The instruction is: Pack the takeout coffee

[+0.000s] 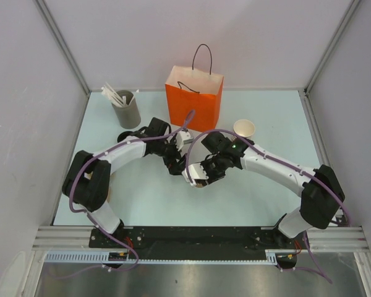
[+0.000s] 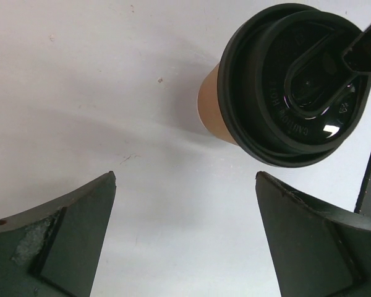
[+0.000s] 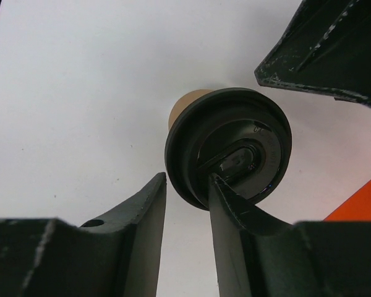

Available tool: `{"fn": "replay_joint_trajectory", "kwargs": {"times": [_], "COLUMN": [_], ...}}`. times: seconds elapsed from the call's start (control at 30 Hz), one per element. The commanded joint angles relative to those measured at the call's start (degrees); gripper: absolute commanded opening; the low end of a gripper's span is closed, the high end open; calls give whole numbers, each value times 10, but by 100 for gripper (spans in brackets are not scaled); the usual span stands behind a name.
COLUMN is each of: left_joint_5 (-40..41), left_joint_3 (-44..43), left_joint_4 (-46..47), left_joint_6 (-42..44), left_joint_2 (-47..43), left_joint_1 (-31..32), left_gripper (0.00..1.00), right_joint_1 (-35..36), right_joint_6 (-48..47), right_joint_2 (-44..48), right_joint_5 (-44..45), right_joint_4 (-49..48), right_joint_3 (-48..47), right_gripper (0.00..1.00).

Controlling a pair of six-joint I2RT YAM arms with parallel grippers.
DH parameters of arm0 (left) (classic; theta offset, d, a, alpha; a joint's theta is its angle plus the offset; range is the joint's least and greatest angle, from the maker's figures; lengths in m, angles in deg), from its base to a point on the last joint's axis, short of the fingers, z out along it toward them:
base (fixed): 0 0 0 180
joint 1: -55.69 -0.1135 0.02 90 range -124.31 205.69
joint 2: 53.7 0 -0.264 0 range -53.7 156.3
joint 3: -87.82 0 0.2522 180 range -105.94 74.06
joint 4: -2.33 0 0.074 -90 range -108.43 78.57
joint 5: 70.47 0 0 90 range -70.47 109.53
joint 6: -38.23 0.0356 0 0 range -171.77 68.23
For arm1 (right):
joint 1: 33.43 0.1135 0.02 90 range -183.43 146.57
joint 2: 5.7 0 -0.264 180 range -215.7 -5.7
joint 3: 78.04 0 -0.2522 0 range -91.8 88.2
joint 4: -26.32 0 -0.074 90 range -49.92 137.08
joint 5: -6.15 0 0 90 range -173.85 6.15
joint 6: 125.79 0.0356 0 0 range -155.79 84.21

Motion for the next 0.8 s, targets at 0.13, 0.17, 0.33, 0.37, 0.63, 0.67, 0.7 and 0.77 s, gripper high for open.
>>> {"fn": "replay_joint_trajectory", "kwargs": {"times": [0.13,0.17,0.33,0.37,0.63,0.67,0.7,0.77], "left_joint_5": [-33,-34,-40,-41,-47,-49,-48,-51], "left_joint_3": [-1,-1,7,7,18,20,21,23], "left_joint_4": [-13,-13,-19,-21,-27,-27,-27,-27], "left_joint_6": [12,12,17,20,22,22,22,22], "left_joint_2": [-38,-39,-49,-54,-82,-84,-89,-94], "left_joint_1": [-13,-14,-26,-28,-43,-44,-45,-45], "left_gripper": [99,100,100,99,99,100,99,99], "right_joint_1": [-4,-4,0,0,33,36,38,43], "right_joint_6": [-7,-4,9,18,91,101,117,131], "right_joint_2": [-16,-17,-16,-15,-8,-10,-10,-12], "right_joint_5": [10,12,12,12,61,77,84,106], "right_joint_4": [-18,-19,-23,-26,-46,-47,-48,-50], "right_joint_3": [-2,-3,-2,-3,-3,-3,-3,-5], "right_gripper": [34,33,27,23,9,9,8,8]}}
